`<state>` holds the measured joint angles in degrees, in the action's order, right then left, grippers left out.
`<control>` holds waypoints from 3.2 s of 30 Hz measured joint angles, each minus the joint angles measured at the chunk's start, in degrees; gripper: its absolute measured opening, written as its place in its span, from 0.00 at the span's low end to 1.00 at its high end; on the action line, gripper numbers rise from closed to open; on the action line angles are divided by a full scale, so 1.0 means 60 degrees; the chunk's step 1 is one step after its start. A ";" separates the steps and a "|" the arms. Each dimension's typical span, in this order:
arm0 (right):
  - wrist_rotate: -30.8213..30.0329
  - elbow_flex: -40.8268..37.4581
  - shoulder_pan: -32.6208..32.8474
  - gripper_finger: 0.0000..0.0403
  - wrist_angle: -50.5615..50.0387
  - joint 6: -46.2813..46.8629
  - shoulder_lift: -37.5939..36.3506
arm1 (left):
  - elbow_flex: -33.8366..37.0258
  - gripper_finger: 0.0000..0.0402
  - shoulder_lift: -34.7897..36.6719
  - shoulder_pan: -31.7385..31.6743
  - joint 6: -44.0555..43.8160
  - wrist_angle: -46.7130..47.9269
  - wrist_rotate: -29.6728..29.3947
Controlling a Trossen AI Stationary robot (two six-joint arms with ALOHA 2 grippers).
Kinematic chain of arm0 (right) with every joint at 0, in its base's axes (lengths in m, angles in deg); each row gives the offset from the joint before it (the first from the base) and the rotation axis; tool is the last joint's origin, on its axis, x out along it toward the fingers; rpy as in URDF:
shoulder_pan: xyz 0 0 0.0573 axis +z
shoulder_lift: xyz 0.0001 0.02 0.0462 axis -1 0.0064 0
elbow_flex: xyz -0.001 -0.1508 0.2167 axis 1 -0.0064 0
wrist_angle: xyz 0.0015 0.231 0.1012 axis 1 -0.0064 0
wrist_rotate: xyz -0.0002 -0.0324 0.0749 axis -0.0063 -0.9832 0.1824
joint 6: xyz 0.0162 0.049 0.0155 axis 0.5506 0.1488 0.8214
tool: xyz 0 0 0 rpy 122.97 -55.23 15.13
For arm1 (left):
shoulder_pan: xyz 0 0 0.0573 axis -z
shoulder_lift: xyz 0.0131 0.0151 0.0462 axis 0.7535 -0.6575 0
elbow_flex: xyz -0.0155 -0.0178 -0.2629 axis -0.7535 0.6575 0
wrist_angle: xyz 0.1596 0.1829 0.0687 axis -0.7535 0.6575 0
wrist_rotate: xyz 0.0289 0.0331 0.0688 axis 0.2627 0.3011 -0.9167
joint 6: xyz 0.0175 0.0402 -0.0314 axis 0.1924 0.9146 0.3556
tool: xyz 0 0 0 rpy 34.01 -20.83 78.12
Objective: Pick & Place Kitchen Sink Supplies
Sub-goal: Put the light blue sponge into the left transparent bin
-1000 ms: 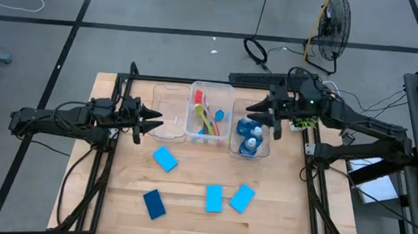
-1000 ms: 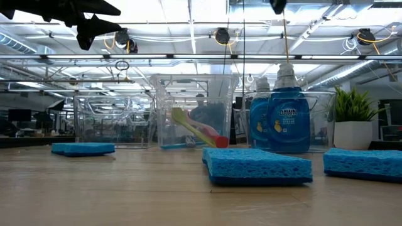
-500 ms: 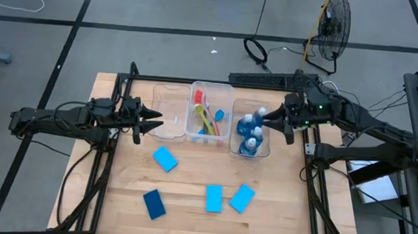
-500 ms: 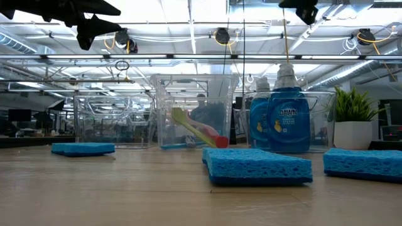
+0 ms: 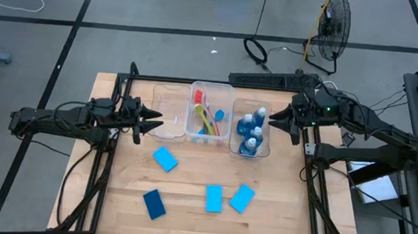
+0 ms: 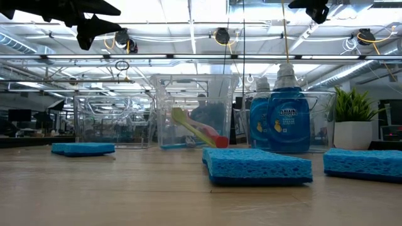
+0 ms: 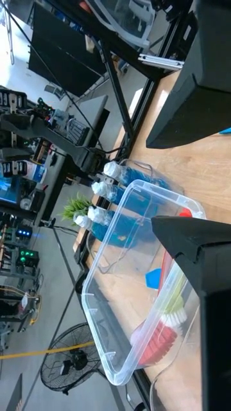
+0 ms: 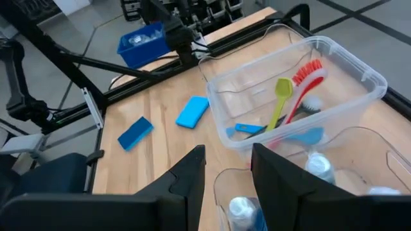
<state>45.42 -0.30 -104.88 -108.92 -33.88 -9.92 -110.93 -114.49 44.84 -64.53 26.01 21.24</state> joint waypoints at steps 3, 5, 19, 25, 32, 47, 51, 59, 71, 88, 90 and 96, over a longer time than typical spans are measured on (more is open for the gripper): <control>0.0239 -0.0008 0.0235 0.29 0.0010 -0.0005 0.0000 | 0.0000 0.46 0.0004 0.0003 -0.0081 0.0000 0.0003; 0.0258 -0.0128 0.0618 0.29 0.0158 0.0042 -0.0011 | 0.0000 0.46 0.0000 0.0000 -0.0132 -0.0001 -0.0001; -0.0012 -0.2010 0.4024 0.29 0.1931 0.2634 -0.0064 | 0.0000 0.46 0.0003 0.0002 -0.0157 -0.0004 0.0000; -0.0282 -0.2904 0.5369 0.29 0.2460 0.4060 -0.0066 | 0.0000 0.46 0.0000 0.0003 -0.0153 -0.0008 -0.0004; -0.0915 -0.3724 0.6792 0.29 0.3402 0.5490 -0.0066 | 0.0000 0.46 0.0000 0.0004 -0.0306 -0.0020 -0.0022; -0.3096 -0.4938 0.9945 0.29 0.3590 1.0136 0.0260 | 0.0000 0.46 0.0004 0.0004 -0.0659 -0.0005 0.0149; -0.3258 -0.5052 1.0348 0.29 0.3689 1.1362 0.0763 | 0.0000 0.46 0.0003 0.0004 -0.0567 0.0000 0.0149; -0.3265 -0.5053 1.0462 0.32 0.4525 1.2701 0.1713 | 0.0003 0.46 0.0003 0.0001 -0.0404 0.0011 0.0149; -0.3956 -0.5053 1.0462 0.60 0.5225 1.5739 0.2919 | 0.0000 0.46 0.0004 0.0004 -0.0165 0.0018 0.0243; -0.4369 -0.5045 1.0441 0.62 0.6643 1.7447 0.3562 | 0.0000 0.46 0.0000 0.0004 0.0025 0.0080 0.0608; -0.5225 -0.5045 1.0440 0.62 0.6736 1.7297 0.3632 | 0.0003 0.46 0.0003 0.0004 0.0066 0.0080 0.0608; -0.6296 -0.5036 1.0354 0.61 0.6546 1.7730 0.3736 | 0.0000 0.46 0.0003 0.0004 0.0157 0.0077 0.0612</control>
<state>7.65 -30.52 -42.75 -69.65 72.51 12.50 -110.93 -114.48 44.86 -63.59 26.47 24.91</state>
